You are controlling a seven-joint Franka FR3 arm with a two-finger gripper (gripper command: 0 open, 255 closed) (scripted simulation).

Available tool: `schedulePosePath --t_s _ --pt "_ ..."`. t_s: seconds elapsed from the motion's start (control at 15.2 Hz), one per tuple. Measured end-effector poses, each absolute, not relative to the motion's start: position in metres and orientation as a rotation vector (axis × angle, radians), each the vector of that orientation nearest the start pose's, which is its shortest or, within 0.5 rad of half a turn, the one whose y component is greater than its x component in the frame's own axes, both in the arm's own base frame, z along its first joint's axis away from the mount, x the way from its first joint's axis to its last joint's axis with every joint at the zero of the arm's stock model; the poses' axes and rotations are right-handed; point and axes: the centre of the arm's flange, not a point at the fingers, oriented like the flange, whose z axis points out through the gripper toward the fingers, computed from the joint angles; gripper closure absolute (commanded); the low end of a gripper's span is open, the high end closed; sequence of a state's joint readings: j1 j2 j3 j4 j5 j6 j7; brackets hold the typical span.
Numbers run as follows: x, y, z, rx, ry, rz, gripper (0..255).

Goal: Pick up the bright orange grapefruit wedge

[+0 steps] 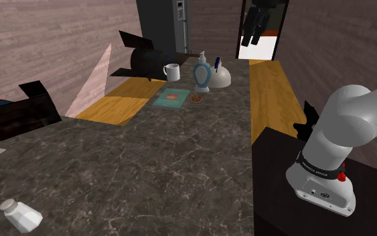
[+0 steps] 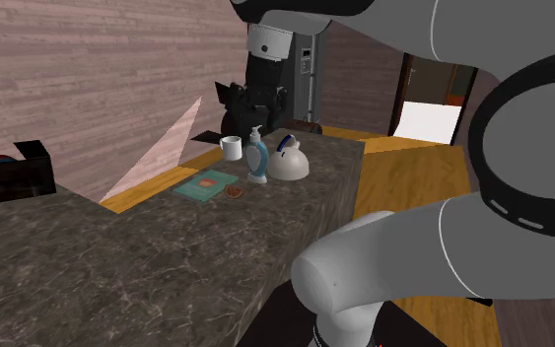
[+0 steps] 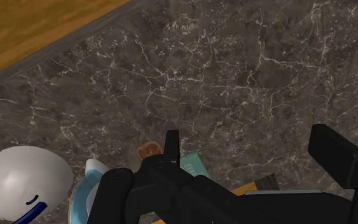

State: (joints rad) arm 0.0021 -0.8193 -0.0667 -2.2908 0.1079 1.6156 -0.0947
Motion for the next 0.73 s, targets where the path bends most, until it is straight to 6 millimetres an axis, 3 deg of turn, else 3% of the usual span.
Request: schedulePosePath --t_s 0.13,0.26,0.73 --pt "0.306 -0.018 0.633 -2.987 -0.089 -0.228 0" --pt "0.321 -0.025 0.616 -2.990 -0.133 -0.221 0" --pt "0.385 -0.047 0.555 -2.996 -0.330 -0.199 0"
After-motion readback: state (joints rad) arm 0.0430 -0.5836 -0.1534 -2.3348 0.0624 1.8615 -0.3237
